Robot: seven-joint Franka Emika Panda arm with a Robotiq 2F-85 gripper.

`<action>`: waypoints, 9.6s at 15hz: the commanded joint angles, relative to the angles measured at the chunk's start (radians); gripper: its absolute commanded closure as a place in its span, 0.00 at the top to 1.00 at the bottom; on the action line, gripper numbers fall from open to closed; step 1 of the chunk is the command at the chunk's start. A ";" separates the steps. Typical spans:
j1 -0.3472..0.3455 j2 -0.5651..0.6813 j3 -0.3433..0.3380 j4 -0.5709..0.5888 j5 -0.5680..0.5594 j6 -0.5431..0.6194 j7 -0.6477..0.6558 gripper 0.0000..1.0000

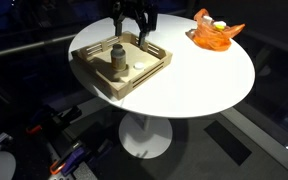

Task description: Put the white lid on the white bottle

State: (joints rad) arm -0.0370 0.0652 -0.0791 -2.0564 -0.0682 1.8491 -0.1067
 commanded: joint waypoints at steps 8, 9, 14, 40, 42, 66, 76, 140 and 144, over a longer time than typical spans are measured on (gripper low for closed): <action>0.028 0.106 0.036 0.065 -0.006 0.079 0.258 1.00; 0.031 0.107 0.036 0.064 -0.009 0.092 0.269 1.00; 0.027 0.100 0.037 0.049 0.000 0.095 0.243 1.00; 0.077 0.265 0.020 -0.037 -0.030 0.453 0.372 1.00; 0.076 0.279 0.014 -0.031 -0.028 0.461 0.371 1.00; 0.067 0.222 -0.025 0.016 -0.036 0.421 0.375 0.19; 0.051 0.043 -0.001 -0.004 -0.063 0.244 0.291 0.19; 0.049 -0.042 0.076 -0.181 0.020 0.333 0.088 0.19; 0.050 -0.036 0.077 -0.180 0.021 0.334 0.088 0.19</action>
State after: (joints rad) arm 0.0208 0.0290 -0.0039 -2.2365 -0.0379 2.1800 -0.0021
